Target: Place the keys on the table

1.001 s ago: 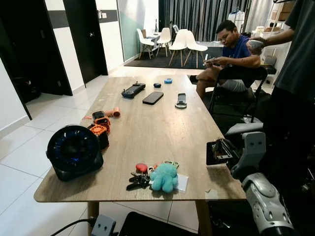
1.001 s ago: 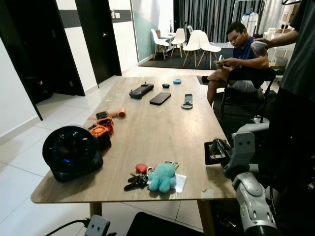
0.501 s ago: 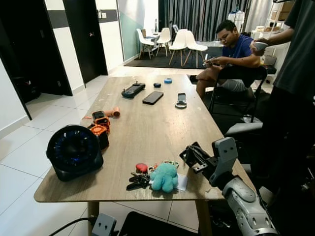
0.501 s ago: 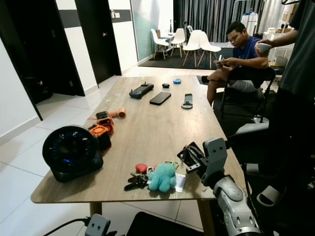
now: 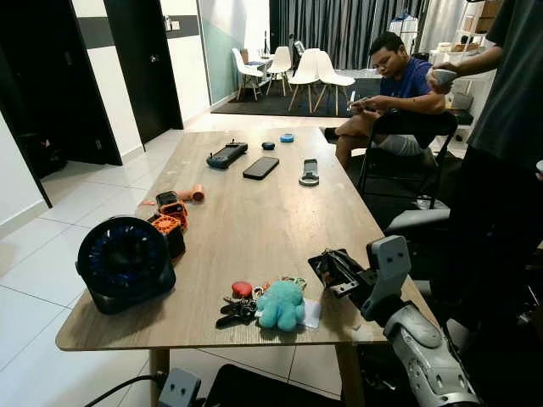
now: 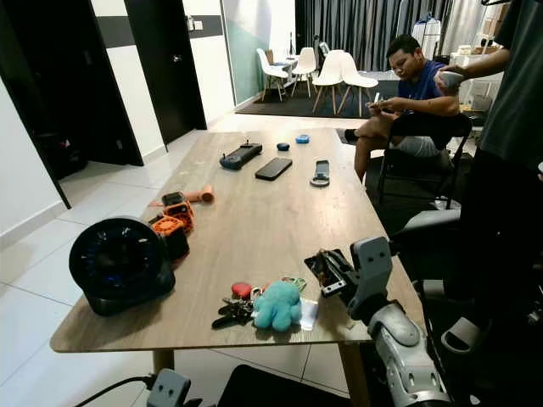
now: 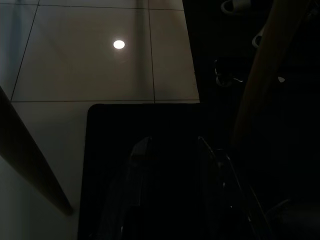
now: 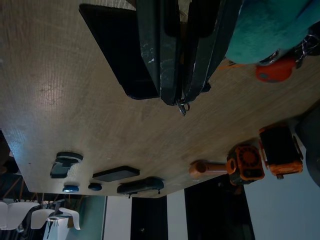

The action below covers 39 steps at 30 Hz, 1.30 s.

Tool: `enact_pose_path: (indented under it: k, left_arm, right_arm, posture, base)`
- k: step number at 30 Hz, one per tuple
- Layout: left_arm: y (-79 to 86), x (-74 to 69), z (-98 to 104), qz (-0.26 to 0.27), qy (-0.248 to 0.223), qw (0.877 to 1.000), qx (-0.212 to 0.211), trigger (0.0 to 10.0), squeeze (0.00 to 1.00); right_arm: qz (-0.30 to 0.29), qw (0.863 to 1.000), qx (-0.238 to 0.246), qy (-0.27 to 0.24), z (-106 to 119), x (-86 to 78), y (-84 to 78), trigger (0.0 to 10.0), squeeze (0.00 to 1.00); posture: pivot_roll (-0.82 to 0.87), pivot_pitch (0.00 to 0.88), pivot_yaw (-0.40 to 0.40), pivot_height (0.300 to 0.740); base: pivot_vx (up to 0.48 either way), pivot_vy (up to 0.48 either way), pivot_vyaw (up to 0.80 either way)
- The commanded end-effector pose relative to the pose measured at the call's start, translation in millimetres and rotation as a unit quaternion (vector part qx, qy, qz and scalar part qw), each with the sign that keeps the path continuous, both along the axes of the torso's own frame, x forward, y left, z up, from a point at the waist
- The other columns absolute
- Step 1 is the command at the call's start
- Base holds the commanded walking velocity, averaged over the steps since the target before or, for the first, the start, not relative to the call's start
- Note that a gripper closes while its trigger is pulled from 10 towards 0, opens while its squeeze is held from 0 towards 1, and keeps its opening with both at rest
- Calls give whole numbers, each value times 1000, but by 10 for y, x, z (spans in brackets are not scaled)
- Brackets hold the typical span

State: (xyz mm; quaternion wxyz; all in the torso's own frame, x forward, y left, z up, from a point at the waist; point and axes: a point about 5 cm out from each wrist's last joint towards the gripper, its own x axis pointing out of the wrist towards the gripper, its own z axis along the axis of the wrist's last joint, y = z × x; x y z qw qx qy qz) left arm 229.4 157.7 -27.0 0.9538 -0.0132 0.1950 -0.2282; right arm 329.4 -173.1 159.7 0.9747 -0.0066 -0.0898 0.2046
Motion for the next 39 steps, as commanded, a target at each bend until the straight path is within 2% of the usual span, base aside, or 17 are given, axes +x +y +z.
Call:
enact_pose_path:
  k: [1,2,3,7,9,10,12,13,23,25,27,30,33,35,37,38,39]
  left_arm:
    - [32,-39,-27,1,9,1000,4,10000,0]
    - [34,-39,-27,1,9,1000,4,10000,0]
    - [36,-39,-27,1,10,1000,5,10000,0]
    - [40,-39,-28,2,10,1000,5,10000,0]
    - [40,-40,-28,2,10,1000,5,10000,0]
    - [41,-40,-28,3,10,1000,5,10000,0]
    - [41,-40,-28,3,10,1000,5,10000,0]
    - [49,-41,-28,3,10,1000,6,10000,0]
    - [85,-40,-29,5,12,1000,10,10000,0]
    - [84,-43,-30,1,12,1000,10,10000,0]
    - [81,-49,-32,-5,14,1000,10,10000,0]
    - [77,-90,-45,-30,15,999,15,10000,0]
    - [82,-103,-49,-33,15,999,15,10000,0]
    - [91,-113,-51,-33,15,999,14,10000,0]
    - [105,-126,-53,-32,15,999,11,10000,0]
    - [105,-126,-53,-32,15,999,11,10000,0]
    - [109,-131,-54,-32,16,999,10,10000,0]
  right_arm:
    - [3,1000,5,2,-2,-18,-4,10000,102]
    - [3,1000,6,3,1,-18,-8,10000,678]
    - [2,1000,7,3,3,-18,-13,10000,973]
    - [-4,1000,6,-1,19,-15,-33,10000,1000]
    - [-10,1000,4,-5,30,-13,-44,10000,992]
    - [-19,1000,3,-10,46,-6,-61,10000,910]
    - [-26,1000,2,-13,56,-1,-73,10000,910]
    - [-37,999,12,-26,114,10,-117,10000,0]
    - [-63,994,68,-52,254,10,-278,10000,0]
    - [-37,994,98,-25,195,-13,-260,10000,0]
    - [-3,995,97,-6,132,-49,-214,10000,0]
    - [107,991,58,56,-126,-266,-56,10000,0]
    - [133,987,48,75,-199,-340,-21,10000,0]
    - [158,982,38,97,-281,-421,10,10000,0]
    - [218,965,29,146,-451,-616,75,10000,0]
    - [218,965,29,146,-451,-616,75,10000,0]
    - [243,955,29,169,-527,-715,98,10000,0]
  posture:
    - [11,64,57,740]
    - [11,64,57,740]
    - [11,65,57,740]
    - [12,65,56,740]
    - [12,65,56,740]
    - [12,65,56,740]
    - [12,65,56,740]
    - [14,64,57,740]
    - [13,63,58,740]
    - [13,63,58,740]
    - [13,63,58,740]
    - [14,64,54,740]
    - [14,63,54,740]
    - [15,64,55,740]
    - [16,63,54,740]
    - [16,63,54,740]
    - [16,63,54,740]
  base:
    - [0,0,0]
    - [0,0,0]
    - [0,0,0]
    - [0,0,0]
    - [0,0,0]
    - [0,0,0]
    - [0,0,0]
    - [0,0,0]
    - [0,0,0]
    - [0,0,0]
    - [0,0,0]
    - [0,0,0]
    - [0,0,0]
    - [0,0,0]
    - [0,0,0]
    - [0,0,0]
    - [0,0,0]
